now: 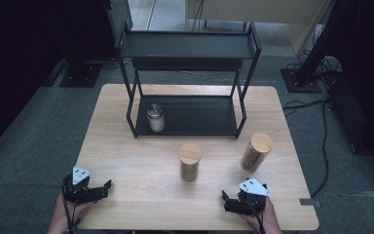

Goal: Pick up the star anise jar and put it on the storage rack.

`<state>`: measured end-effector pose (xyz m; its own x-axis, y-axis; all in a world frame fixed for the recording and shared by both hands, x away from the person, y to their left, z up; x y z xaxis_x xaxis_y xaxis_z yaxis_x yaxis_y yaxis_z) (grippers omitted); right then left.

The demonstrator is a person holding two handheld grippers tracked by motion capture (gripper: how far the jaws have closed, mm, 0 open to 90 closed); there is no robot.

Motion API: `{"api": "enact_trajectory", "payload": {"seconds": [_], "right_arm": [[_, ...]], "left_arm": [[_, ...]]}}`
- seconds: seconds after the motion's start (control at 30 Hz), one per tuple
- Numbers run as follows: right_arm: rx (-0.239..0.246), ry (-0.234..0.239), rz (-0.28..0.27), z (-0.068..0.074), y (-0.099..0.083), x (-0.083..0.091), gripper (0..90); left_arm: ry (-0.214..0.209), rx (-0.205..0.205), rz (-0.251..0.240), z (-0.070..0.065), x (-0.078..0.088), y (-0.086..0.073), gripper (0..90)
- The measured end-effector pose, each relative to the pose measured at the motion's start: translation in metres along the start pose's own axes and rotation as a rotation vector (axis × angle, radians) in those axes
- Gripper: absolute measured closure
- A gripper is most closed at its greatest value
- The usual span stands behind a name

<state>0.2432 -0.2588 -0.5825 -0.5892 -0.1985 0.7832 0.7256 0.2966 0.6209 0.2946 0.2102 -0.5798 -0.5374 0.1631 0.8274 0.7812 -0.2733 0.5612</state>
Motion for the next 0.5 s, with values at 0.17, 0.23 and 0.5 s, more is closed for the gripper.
{"api": "enact_trajectory", "payload": {"seconds": [0.17,0.23,0.5], "right_arm": [[0.001,0.01,0.013,0.008,0.004,-0.004,1.3],[0.005,0.007,0.023,0.011,0.005,-0.006,1.3],[0.013,0.03,0.018,0.024,0.011,-0.01,1.3]], "left_arm": [[0.0,0.0,0.0,0.0,0.0,0.0,3.8],[0.0,0.0,0.0,0.0,0.0,0.0,3.8],[-0.001,-0.001,0.001,0.0,0.0,0.0,3.8]]}}
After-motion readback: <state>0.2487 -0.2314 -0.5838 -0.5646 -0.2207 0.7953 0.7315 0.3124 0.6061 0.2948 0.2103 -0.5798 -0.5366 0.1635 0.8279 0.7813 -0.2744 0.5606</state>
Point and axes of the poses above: each handheld gripper's, and its own axes: x roughly backward along the jaws, y roughly out of its top, z roughly to its left, the point moved 8 cm from there along -x, roughly forward along the jaws, and after that the axes turned 13 degrees about z, right-handed, at the moved point
